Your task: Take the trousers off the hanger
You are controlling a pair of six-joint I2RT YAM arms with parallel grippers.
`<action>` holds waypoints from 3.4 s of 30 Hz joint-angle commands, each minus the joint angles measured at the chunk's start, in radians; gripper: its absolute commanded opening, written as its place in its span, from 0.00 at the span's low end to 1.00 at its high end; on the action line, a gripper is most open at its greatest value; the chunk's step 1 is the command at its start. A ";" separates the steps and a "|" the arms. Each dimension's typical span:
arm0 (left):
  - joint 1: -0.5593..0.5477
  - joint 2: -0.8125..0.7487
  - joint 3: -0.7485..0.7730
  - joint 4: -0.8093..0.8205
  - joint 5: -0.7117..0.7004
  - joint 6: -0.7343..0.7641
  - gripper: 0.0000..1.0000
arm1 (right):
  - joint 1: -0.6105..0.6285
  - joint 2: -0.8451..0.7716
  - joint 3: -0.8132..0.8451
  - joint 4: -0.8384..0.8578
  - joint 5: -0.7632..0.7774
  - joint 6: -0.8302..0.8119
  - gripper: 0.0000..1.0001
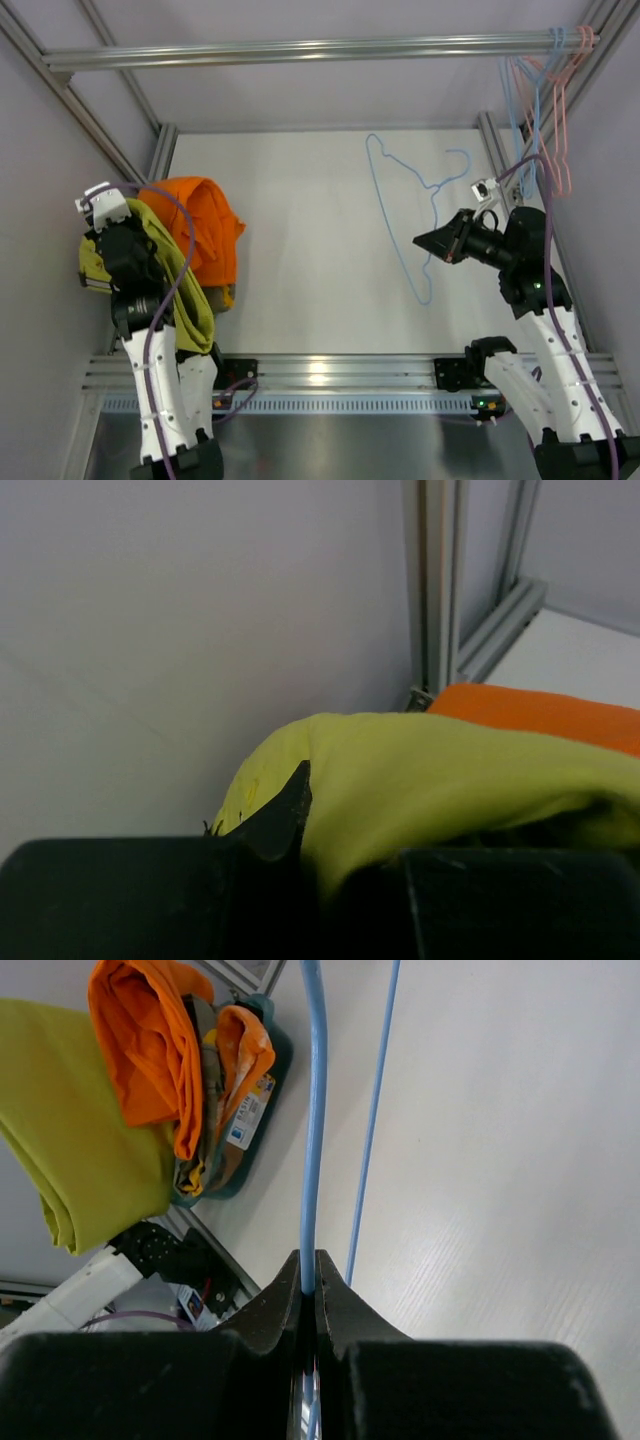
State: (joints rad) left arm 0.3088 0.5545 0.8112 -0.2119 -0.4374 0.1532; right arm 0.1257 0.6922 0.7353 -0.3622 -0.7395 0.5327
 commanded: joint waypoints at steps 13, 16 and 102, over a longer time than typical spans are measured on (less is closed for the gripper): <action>0.001 0.375 -0.052 0.123 0.270 -0.133 0.38 | -0.001 -0.039 0.173 -0.061 -0.040 -0.037 0.00; 0.001 0.380 -0.041 0.075 0.295 -0.130 0.50 | -0.001 -0.043 0.185 -0.073 -0.046 -0.042 0.00; 0.001 0.329 0.559 -0.673 0.887 -0.251 0.98 | -0.265 0.754 1.035 -0.477 0.479 -0.516 0.00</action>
State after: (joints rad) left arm 0.3096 0.8597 1.3193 -0.8410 0.4007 -0.1230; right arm -0.1188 1.4628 1.7935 -0.8383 -0.2367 0.0425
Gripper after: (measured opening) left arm 0.983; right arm 0.022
